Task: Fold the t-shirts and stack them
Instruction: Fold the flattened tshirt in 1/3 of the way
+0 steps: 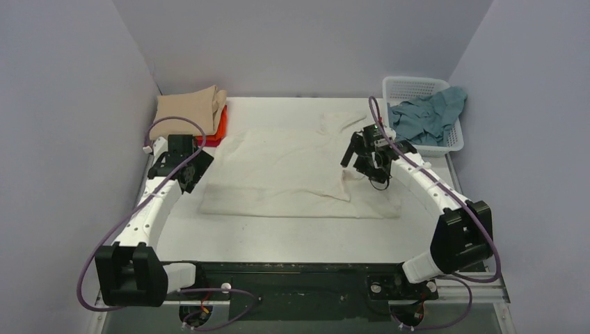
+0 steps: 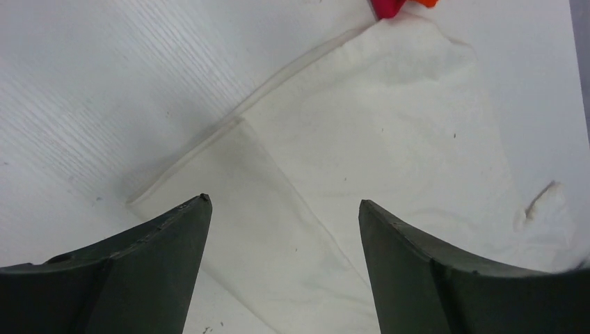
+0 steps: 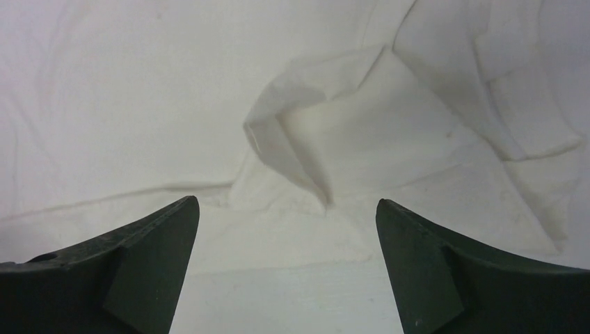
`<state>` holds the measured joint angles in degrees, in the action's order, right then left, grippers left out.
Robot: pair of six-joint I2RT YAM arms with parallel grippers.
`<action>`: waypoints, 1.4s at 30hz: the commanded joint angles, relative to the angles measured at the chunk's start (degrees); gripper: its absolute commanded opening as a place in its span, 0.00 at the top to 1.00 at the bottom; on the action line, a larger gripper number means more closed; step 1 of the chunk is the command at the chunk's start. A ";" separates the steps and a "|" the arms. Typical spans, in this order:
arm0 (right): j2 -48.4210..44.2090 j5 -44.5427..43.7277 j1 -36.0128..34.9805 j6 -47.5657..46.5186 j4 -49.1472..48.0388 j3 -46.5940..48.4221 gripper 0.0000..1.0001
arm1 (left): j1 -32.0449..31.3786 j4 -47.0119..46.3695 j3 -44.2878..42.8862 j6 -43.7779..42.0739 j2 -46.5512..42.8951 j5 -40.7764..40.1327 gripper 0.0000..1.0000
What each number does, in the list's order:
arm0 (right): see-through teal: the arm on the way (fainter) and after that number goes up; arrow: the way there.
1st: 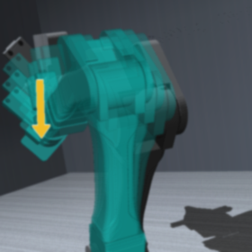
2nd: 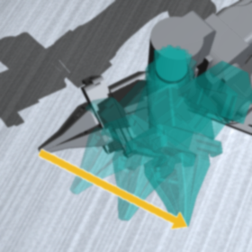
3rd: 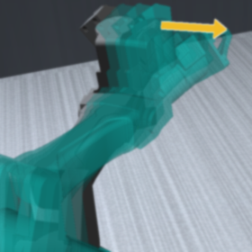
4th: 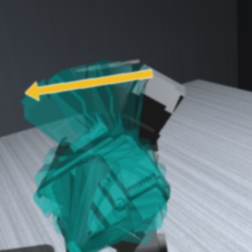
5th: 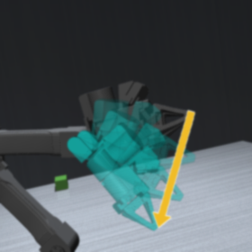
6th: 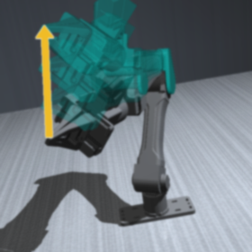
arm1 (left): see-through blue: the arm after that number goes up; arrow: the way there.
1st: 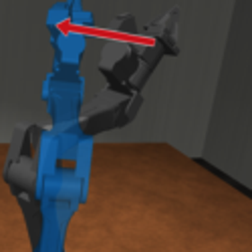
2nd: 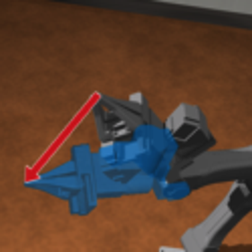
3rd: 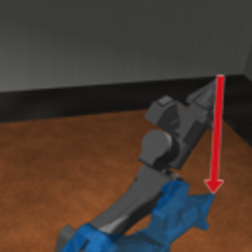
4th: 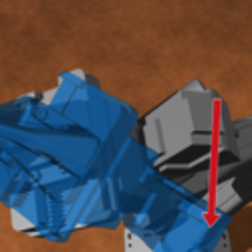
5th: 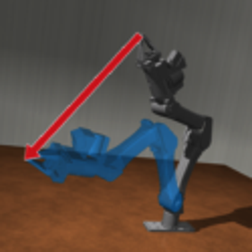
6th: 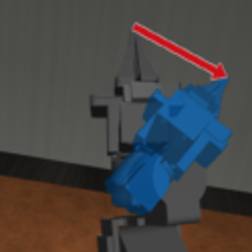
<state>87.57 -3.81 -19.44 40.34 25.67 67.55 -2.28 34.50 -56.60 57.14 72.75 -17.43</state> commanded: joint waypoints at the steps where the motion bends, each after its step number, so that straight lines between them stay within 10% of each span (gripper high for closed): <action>1: -3.13 12.48 -1.37 -3.47 -6.46 -10.89 0.07 | -0.50 -3.08 5.87 -4.01 -3.05 11.14 0.12; 19: 14.13 10.07 -7.34 -7.71 -7.91 -1.35 0.07 | -1.97 -5.03 11.81 -7.18 -0.74 12.69 0.08; 30: 21.63 10.47 -5.85 18.82 -29.65 11.10 0.06 | -1.91 -4.21 8.02 -6.48 -0.57 12.27 0.07; 42: 5.87 -4.26 -4.94 4.10 -7.79 1.04 0.05 | -2.06 -5.82 5.81 -7.03 1.24 14.56 0.06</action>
<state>99.72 -5.02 -23.64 52.80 9.82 74.04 -4.08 31.83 -48.73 50.78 72.27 -5.41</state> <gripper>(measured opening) 0.949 0.933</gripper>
